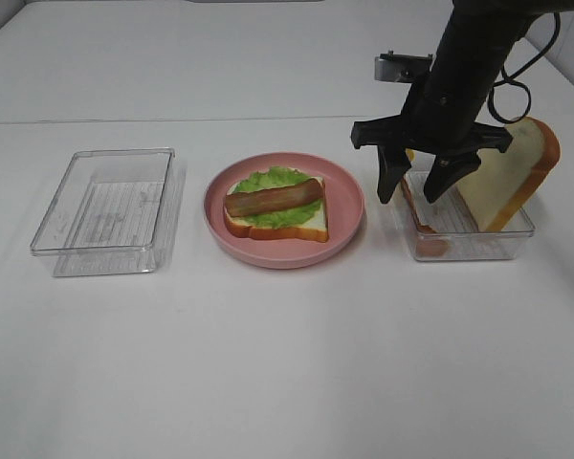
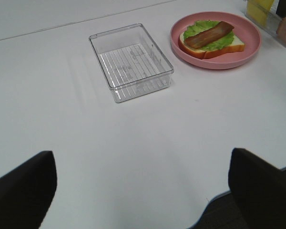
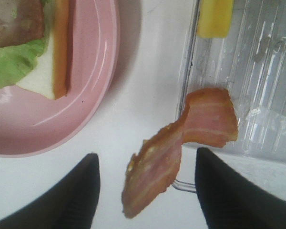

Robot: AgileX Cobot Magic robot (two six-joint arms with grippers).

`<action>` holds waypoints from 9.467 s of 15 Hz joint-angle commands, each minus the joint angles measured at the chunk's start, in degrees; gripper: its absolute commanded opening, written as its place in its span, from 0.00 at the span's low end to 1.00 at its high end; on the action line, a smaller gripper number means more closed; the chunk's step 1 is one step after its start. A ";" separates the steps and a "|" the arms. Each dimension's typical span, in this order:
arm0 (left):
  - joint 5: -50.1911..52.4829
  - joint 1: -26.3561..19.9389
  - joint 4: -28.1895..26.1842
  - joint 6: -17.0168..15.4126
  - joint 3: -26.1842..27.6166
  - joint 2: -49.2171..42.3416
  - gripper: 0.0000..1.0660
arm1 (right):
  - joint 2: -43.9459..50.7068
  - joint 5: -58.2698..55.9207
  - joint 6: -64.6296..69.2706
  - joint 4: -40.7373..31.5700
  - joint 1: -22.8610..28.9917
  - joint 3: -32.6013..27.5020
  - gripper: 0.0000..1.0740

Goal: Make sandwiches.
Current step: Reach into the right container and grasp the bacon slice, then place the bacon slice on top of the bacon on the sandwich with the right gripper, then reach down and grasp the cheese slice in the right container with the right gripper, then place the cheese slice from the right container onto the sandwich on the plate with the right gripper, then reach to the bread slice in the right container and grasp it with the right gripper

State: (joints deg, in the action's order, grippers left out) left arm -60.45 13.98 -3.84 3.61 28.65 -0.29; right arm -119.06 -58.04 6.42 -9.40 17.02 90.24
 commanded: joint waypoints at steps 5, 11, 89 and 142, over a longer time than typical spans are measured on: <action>0.52 0.11 -0.17 0.00 -0.06 -1.32 0.87 | -1.03 0.40 0.69 1.32 0.06 0.34 0.23; 0.52 0.11 -0.17 0.00 -0.06 -1.32 0.86 | 2.52 -6.42 0.52 2.35 0.06 4.58 0.00; 0.52 0.11 -0.23 0.00 -0.06 -1.32 0.87 | -10.94 10.03 -3.95 -0.40 -5.21 14.21 0.00; 0.52 0.11 -0.23 0.00 -0.06 -1.32 0.87 | 4.81 -4.13 -5.10 -2.23 -19.82 14.15 0.64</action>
State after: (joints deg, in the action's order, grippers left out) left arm -60.45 13.98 -3.84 3.61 28.65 -0.29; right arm -114.65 -62.62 1.38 -11.57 -3.95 104.22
